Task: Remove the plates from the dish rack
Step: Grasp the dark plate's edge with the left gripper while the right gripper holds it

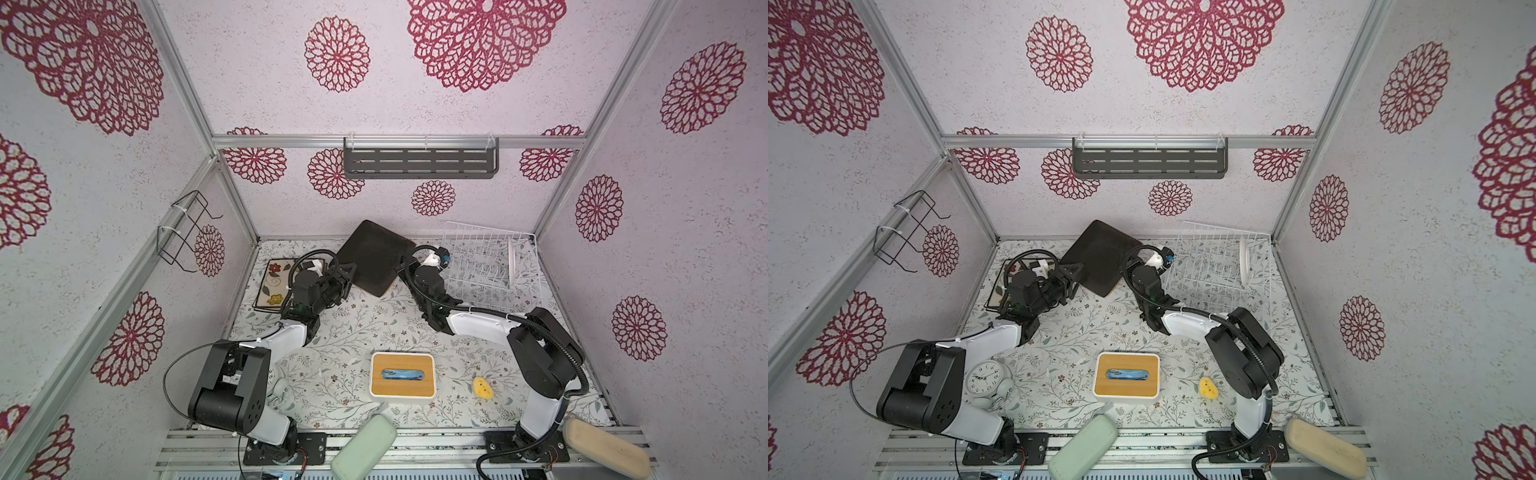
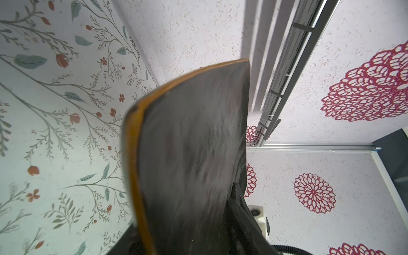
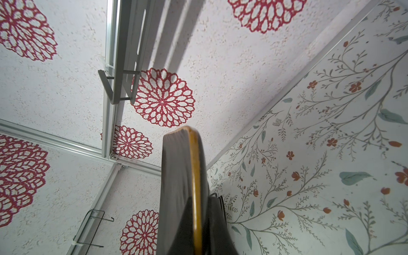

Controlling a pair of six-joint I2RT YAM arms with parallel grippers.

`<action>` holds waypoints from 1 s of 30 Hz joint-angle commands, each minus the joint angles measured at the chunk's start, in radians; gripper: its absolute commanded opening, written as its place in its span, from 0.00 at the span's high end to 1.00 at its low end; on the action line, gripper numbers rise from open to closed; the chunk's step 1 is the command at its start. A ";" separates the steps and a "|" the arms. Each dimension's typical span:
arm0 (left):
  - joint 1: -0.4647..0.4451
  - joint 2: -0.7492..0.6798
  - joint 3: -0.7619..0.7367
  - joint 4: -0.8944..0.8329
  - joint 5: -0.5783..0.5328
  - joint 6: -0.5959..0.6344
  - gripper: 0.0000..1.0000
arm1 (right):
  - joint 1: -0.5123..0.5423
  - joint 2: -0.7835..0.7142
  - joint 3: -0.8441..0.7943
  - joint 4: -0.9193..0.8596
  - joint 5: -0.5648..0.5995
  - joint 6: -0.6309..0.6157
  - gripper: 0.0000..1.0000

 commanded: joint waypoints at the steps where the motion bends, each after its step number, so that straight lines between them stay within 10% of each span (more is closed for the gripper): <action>1: -0.009 0.000 0.009 0.087 -0.005 -0.014 0.53 | -0.004 -0.077 0.080 0.247 -0.026 0.075 1.00; 30: -0.005 -0.039 0.013 0.107 -0.013 -0.019 1.00 | -0.043 -0.085 0.082 0.227 -0.167 0.096 0.89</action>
